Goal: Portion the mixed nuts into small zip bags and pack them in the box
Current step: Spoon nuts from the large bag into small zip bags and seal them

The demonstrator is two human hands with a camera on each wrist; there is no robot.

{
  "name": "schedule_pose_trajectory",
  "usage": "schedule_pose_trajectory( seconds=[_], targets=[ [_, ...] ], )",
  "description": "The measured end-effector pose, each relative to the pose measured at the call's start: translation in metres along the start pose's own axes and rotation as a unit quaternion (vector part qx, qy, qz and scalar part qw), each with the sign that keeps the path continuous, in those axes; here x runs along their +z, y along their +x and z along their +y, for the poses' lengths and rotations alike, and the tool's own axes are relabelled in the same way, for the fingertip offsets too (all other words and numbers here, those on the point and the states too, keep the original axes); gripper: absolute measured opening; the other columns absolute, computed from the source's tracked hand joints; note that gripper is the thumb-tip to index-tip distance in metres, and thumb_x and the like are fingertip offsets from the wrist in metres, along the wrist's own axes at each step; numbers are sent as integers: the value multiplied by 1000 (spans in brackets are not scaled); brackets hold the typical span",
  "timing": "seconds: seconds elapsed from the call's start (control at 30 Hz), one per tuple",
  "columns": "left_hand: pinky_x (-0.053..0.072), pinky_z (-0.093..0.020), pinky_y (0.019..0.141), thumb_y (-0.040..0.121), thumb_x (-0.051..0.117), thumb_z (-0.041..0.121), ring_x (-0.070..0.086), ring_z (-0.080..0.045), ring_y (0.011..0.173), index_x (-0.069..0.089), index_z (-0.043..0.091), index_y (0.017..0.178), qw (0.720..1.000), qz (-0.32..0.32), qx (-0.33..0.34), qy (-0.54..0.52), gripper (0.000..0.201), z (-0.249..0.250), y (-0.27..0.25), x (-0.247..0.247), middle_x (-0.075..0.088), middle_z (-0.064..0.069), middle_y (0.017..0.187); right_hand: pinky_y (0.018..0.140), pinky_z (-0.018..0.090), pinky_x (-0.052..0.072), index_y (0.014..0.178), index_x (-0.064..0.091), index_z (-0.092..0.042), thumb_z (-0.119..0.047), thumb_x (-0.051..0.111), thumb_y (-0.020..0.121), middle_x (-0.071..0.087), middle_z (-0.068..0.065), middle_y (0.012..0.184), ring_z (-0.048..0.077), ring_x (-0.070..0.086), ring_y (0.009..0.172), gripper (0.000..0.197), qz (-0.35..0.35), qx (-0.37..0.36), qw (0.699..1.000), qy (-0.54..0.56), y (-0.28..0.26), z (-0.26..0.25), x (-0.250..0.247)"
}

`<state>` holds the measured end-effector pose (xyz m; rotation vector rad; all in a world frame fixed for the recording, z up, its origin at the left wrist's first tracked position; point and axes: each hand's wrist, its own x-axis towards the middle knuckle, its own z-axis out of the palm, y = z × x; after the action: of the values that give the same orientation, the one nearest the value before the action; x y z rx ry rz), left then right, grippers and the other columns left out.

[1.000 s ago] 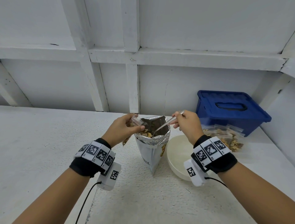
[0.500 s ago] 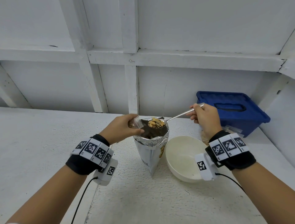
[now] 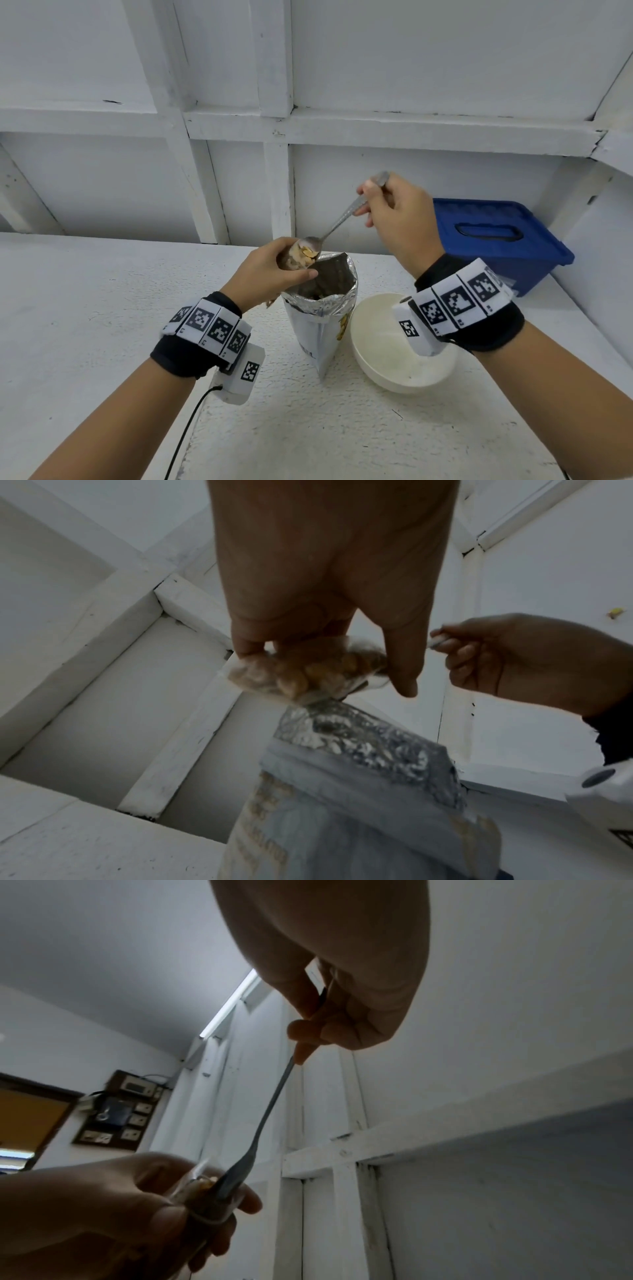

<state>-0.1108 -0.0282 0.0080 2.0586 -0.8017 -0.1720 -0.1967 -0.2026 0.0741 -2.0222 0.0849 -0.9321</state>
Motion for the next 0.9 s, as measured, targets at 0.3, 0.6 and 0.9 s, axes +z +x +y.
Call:
schedule_pose_trajectory(
  seconds=[0.3, 0.6, 0.9],
  targets=[
    [48, -11, 68, 81, 69, 26, 62, -5, 83, 57, 20, 108, 993, 48, -22, -101, 30, -12, -7, -3, 65, 6, 92, 56, 11, 48, 94, 61, -9, -15, 49, 95, 61, -13, 75, -3, 60, 60, 13, 67, -58, 995, 46, -3, 2, -9],
    [50, -22, 75, 84, 66, 28, 64, -8, 86, 62, 16, 107, 987, 94, -31, -124, 27, -13, -11, -4, 67, 4, 95, 63, 30, 52, 93, 47, -15, -15, 49, 94, 60, 3, 75, 27, 63, 71, 2, -3, 88, 995, -39, -57, 53, 2],
    [47, -6, 63, 85, 65, 24, 61, 7, 74, 56, 25, 93, 978, 120, 0, -171, 12, 6, -16, 1, 63, 9, 89, 68, 28, 40, 94, 62, -9, -25, 56, 88, 63, 4, 91, 14, 51, 86, 18, 24, -41, 973, -228, -72, 59, 20]
  ],
)
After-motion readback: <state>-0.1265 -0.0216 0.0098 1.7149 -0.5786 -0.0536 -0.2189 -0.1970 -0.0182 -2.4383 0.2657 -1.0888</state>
